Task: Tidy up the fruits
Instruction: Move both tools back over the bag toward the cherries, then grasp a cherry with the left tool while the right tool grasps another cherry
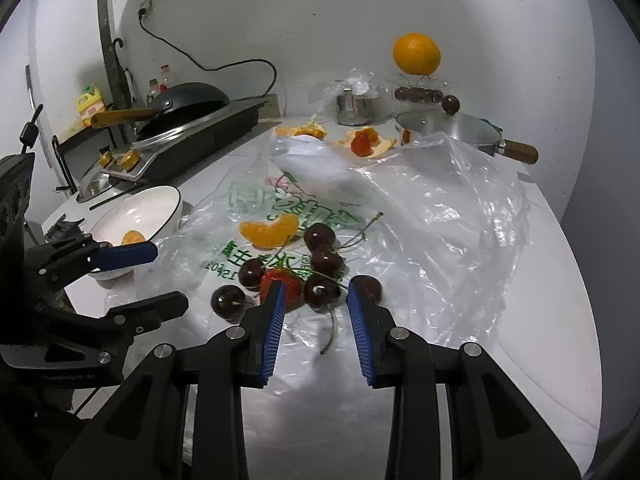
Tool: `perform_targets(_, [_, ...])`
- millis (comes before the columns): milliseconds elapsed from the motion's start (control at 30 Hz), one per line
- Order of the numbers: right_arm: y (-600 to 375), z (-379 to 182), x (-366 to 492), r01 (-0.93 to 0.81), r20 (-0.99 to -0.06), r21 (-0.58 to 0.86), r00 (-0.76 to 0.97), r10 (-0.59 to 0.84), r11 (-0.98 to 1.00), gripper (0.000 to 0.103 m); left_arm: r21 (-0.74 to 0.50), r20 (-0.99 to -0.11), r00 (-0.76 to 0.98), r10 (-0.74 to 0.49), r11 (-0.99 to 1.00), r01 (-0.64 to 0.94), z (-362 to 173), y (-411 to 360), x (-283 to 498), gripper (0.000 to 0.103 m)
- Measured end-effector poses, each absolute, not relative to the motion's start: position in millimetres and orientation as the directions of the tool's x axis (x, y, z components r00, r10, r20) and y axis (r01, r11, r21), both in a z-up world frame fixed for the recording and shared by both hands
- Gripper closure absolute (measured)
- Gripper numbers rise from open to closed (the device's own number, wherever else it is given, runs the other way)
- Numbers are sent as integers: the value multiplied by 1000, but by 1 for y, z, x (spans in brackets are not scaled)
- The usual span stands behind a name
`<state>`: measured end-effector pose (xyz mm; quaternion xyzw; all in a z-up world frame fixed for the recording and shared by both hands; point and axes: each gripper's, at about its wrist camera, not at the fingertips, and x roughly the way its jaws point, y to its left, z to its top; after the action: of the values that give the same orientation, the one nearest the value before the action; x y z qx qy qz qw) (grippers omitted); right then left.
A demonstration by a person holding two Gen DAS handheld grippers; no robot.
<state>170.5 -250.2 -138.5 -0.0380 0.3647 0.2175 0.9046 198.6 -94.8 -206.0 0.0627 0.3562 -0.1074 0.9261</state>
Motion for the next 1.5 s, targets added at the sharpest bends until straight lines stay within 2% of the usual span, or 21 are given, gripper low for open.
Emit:
perform_targets(767, [-269, -165, 201, -426, -723, 116, 583, 371, 897, 69, 93, -734, 667, -129, 954, 286, -239, -126, 229, 40])
perform_targets(967, [-266, -170, 210, -416, -751, 110, 560, 349, 903, 69, 90, -738, 661, -133, 952, 293, -241, -126, 233, 47])
perform_targets(1233, [-261, -175, 216, -407, -775, 89, 545, 320, 909, 69, 82, -737, 655, -165, 941, 330, -241, -127, 234, 67])
perform_targets(1500, [-256, -177, 214, -410, -782, 54, 550, 294, 910, 74, 70, -734, 654, -181, 938, 338, -240, -125, 230, 73])
